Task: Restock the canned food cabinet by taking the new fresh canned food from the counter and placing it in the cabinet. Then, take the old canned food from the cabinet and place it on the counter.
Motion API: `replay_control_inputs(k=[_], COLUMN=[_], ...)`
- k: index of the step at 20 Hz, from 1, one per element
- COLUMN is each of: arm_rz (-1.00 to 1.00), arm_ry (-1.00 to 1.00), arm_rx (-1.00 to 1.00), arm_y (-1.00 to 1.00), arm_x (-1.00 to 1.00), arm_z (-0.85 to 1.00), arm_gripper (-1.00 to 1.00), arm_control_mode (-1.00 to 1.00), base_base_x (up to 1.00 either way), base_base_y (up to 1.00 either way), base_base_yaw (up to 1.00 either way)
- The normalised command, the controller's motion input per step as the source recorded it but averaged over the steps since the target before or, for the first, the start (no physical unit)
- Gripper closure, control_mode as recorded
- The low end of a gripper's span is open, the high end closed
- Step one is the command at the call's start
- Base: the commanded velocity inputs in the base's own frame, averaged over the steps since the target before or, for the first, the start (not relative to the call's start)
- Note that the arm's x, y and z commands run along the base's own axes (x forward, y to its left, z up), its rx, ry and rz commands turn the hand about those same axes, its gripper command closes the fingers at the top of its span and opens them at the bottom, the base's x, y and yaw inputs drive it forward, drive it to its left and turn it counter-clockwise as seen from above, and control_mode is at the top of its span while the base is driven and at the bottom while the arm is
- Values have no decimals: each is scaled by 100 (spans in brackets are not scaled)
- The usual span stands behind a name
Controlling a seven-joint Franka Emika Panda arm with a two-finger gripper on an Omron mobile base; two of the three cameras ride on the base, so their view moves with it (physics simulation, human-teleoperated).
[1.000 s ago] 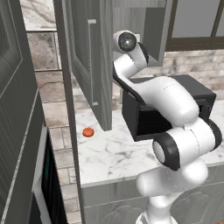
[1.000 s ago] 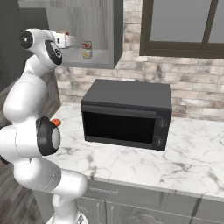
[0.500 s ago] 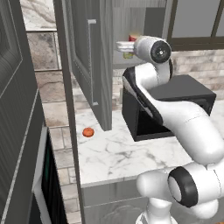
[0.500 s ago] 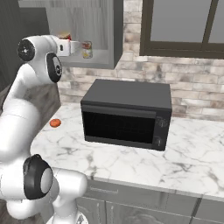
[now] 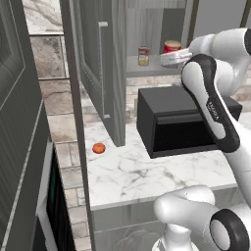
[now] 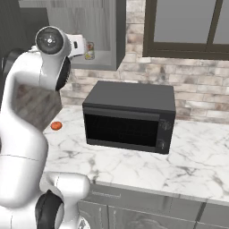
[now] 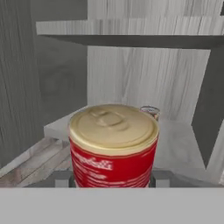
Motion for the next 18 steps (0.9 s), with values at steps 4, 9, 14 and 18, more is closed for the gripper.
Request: replay_control_inputs(k=[4, 9, 14, 18], arm_rz=[23, 26, 25, 8], arm_ry=[38, 53, 39, 8], arm_rx=[-26, -31, -10, 11], arm_y=[-51, -24, 28, 67], arm_x=[-100, -94, -92, -61], arm_z=[-100, -100, -93, -93], arm_gripper=[100, 100, 100, 100], arm_control_mode=[-100, -100, -100, -100], base_base_x=[0, 0, 0, 0], base_base_y=[0, 0, 0, 0], base_base_yaw=[0, 0, 0, 0])
